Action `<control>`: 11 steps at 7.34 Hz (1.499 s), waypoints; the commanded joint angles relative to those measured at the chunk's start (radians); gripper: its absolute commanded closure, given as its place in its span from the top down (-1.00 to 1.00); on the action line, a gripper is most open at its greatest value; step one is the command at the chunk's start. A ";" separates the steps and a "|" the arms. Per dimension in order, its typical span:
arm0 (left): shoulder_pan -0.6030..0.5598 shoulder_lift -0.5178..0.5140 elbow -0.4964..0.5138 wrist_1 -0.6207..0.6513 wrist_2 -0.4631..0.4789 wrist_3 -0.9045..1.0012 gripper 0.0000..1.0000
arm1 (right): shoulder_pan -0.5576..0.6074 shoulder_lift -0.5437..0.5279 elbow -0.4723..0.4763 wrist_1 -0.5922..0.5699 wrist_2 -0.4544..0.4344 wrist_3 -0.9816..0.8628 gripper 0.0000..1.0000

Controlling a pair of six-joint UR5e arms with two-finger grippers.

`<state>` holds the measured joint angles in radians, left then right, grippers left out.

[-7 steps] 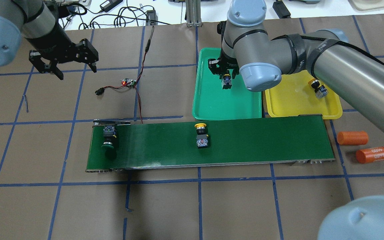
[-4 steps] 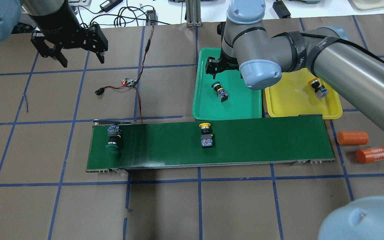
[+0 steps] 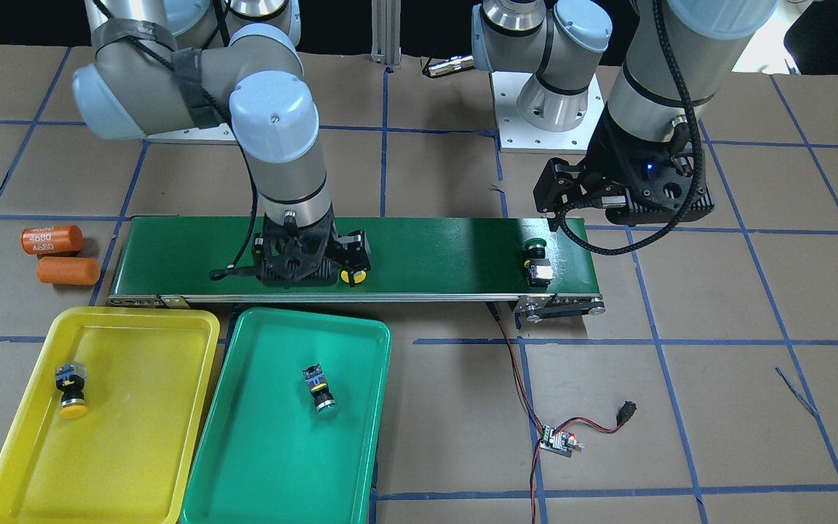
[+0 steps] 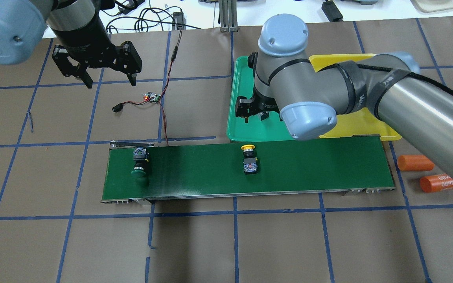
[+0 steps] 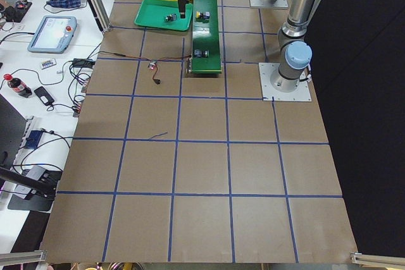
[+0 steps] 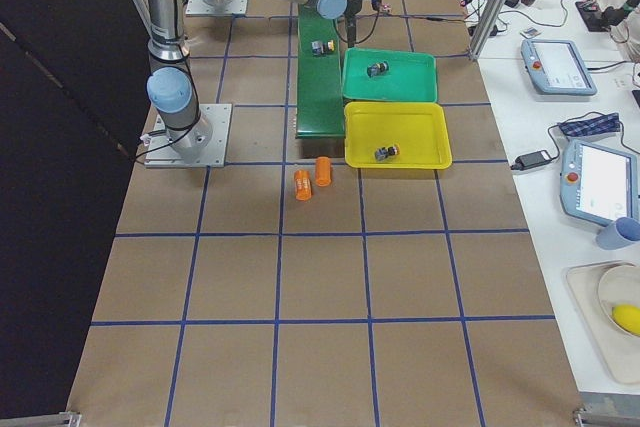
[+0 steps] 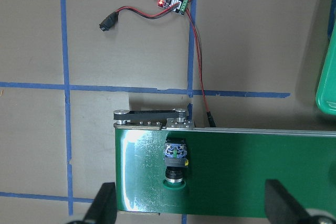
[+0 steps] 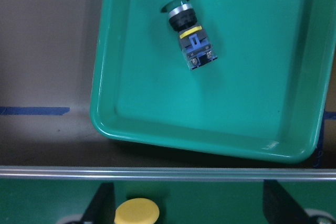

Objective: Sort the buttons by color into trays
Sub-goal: 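Grasp the yellow button from the conveyor with the right gripper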

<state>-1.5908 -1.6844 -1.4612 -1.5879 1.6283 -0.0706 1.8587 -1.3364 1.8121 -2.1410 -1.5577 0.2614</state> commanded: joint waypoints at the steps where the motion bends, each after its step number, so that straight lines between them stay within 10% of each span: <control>1: 0.011 0.000 -0.013 0.002 -0.002 0.002 1.00 | 0.052 -0.021 0.172 -0.174 -0.005 0.021 0.98; 2: 0.017 0.000 -0.011 0.005 -0.002 0.002 1.00 | 0.053 -0.018 0.212 -0.212 -0.011 0.013 0.95; 5: 0.019 0.000 -0.011 0.009 -0.004 0.000 1.00 | 0.054 -0.023 0.231 -0.217 -0.021 0.006 -0.44; 11: 0.022 -0.003 -0.007 0.008 -0.002 0.000 1.00 | -0.262 0.034 -0.087 -0.014 -0.022 -0.147 -0.47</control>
<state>-1.5697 -1.6873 -1.4685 -1.5789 1.6256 -0.0705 1.7073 -1.3369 1.7954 -2.2033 -1.5880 0.1869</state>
